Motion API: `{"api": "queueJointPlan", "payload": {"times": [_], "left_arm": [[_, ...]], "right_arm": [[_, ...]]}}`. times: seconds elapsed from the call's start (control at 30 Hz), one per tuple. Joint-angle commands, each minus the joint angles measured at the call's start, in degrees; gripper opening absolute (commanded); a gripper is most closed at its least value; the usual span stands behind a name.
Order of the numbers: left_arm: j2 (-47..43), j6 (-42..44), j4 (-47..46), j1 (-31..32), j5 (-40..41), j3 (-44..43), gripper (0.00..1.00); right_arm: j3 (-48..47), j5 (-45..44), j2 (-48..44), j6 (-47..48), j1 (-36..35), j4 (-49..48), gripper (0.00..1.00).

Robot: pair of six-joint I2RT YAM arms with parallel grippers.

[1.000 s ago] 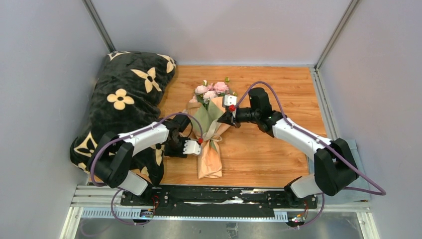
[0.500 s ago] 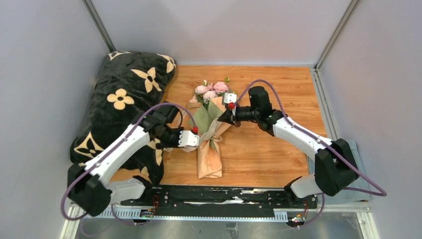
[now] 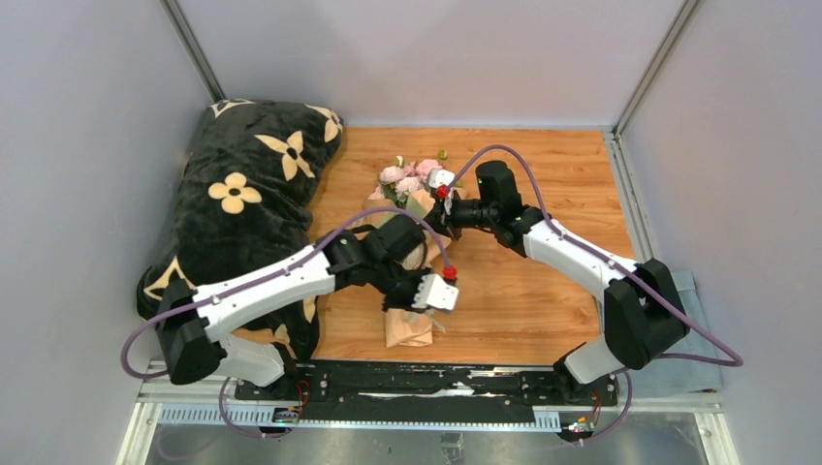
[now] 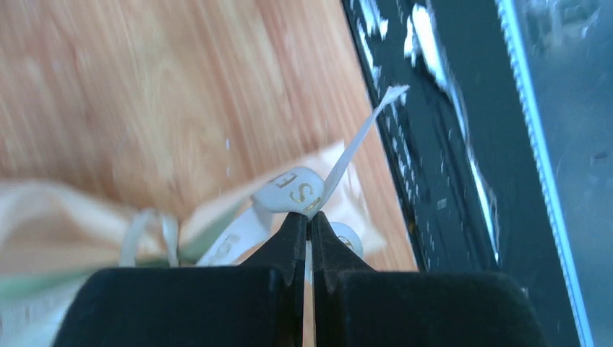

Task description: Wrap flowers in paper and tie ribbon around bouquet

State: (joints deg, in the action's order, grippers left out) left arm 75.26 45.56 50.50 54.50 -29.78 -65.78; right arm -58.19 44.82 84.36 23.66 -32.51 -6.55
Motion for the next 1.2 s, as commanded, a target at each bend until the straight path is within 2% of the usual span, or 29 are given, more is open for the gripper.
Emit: {"api": "queueJointPlan", "payload": {"times": [0.0, 0.07, 0.1, 0.13, 0.17, 0.2, 0.23, 0.27, 0.33, 0.43, 0.5, 0.63, 0.77, 0.87, 0.97, 1.17], "left_arm": [[4.19, -14.04, -17.77, 6.82, -0.59, -2.51, 0.0], [6.34, -17.04, -22.64, 8.49, -0.28, -2.0, 0.03], [7.14, -18.24, -24.92, 9.04, 0.13, -1.4, 0.09], [7.72, -18.66, -26.43, 9.38, 0.35, -0.86, 0.18], [7.96, -18.45, -27.3, 9.7, 0.58, -0.38, 0.3], [7.73, -17.66, -27.48, 9.74, 0.82, 0.06, 0.47], [6.91, -15.76, -26.48, 9.75, 1.15, 0.39, 0.57], [6.21, -14.67, -25.71, 9.76, 1.51, 0.5, 0.62], [3.79, -12.47, -23.32, 9.7, 5.01, 0.66, 0.67], [-1.48, -11.42, -19.52, 7.27, 11.14, 0.67, 0.68], [-6.09, -12.89, -18.49, 1.77, 8.61, 2.09, 0.67], [-15.04, -19.41, -22.07, -13.06, 1.55, 8.83, 0.47], [-20.39, -28.92, -29.24, -23.44, -0.48, 16.84, 0.45], [-22.45, -36.03, -34.5, -28.36, -1.12, 21.87, 0.51], [-23.46, -42.83, -38.37, -31.63, 0.81, 25.86, 0.5], [-24.52, -51.1, -42.44, -36.75, 11.2, 29.17, 0.47]], "right_arm": [[-2.37, 1.1, 1.24, -1.71, -0.56, -0.01, 0.0], [-2.17, 1.37, 1.17, -1.66, -0.6, 0.16, 0.0], [-2.06, 1.63, 1.02, -1.42, -0.48, 0.21, 0.0], [-1.9, 1.86, 0.88, -1.13, -0.55, 0.4, 0.0], [-1.89, 1.95, 0.71, -0.77, -0.51, 0.77, 0.0], [-1.92, 1.97, 0.66, -0.42, -0.48, 1.37, 0.0], [-1.92, 2.0, 0.51, -0.14, -0.54, 2.03, 0.0], [-1.92, 2.02, 0.4, -0.03, -0.58, 2.16, 0.0], [-1.84, 2.19, 0.37, -0.02, -0.66, 2.32, 0.0], [-2.04, 1.26, 0.51, 0.24, -1.64, 2.53, 0.0], [-2.53, 1.0, 0.82, 0.33, -2.6, 3.16, 0.0], [-2.93, -0.75, 1.02, -0.99, -4.99, 3.44, 0.0], [-2.51, -2.81, 0.67, -1.99, -7.78, 2.45, 0.0], [-3.02, -4.77, 1.54, 0.85, -11.24, 3.36, 0.0], [-4.19, -5.91, 4.01, 6.19, -14.94, 5.22, 0.0], [-9.0, -10.34, 11.17, 11.78, -19.7, 10.79, 0.02]]}}
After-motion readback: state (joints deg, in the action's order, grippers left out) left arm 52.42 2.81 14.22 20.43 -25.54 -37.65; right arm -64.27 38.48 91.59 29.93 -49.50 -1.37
